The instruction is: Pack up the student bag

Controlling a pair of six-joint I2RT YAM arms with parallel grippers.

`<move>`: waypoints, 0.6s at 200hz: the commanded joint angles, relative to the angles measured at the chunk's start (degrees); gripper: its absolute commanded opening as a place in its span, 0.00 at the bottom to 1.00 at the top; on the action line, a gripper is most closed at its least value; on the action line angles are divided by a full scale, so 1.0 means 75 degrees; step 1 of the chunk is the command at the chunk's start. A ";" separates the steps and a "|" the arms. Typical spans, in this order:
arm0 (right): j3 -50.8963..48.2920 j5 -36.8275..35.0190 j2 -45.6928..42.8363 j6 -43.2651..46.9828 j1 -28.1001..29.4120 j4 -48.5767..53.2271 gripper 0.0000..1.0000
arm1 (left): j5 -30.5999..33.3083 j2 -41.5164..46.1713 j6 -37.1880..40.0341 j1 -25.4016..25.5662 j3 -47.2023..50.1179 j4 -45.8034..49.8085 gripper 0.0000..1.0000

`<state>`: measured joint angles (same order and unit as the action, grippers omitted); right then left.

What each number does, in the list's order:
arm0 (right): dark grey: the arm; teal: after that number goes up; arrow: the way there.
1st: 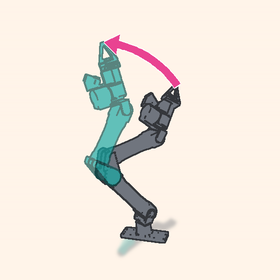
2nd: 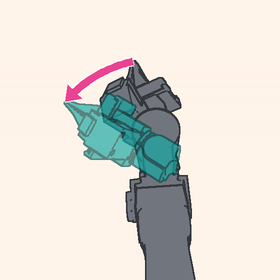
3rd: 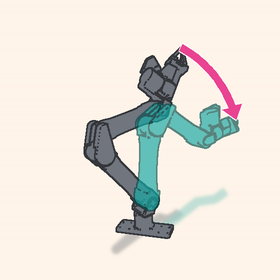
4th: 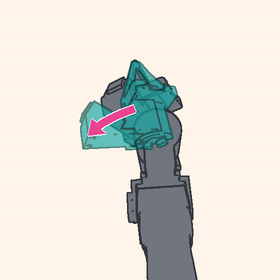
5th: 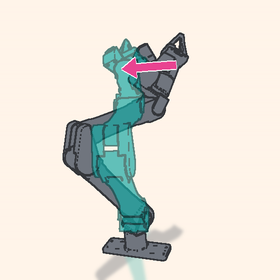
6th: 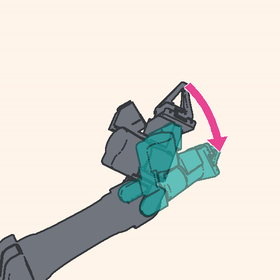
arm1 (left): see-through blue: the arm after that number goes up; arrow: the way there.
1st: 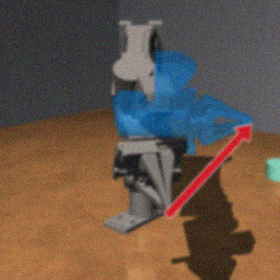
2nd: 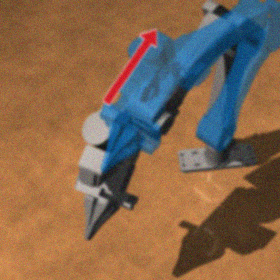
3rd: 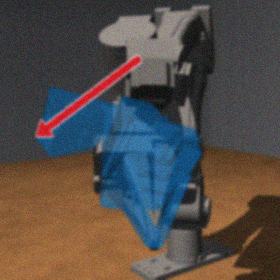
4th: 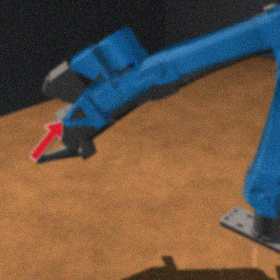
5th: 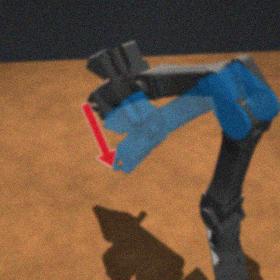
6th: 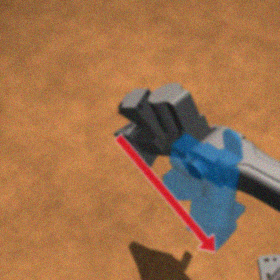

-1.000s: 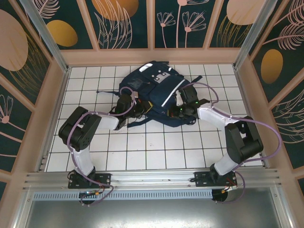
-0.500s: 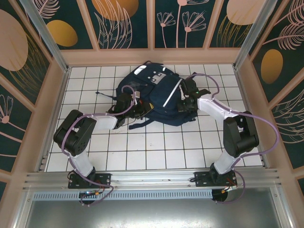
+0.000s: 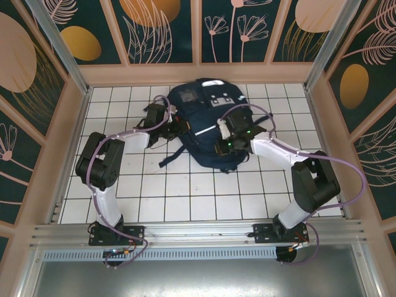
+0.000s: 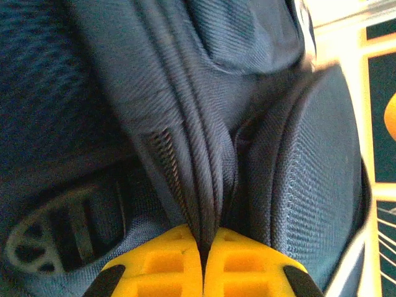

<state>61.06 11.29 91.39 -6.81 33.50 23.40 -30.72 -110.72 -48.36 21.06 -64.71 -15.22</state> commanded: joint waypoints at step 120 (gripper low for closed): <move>0.1175 0.1203 0.1472 -0.1935 0.0772 -0.2110 0.00 | 0.0418 0.1715 -0.2482 0.0067 0.2170 -0.2363 0.71</move>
<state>68.29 15.70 101.43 -19.62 38.72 11.97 -26.00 -97.23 -60.14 20.29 -49.12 -24.64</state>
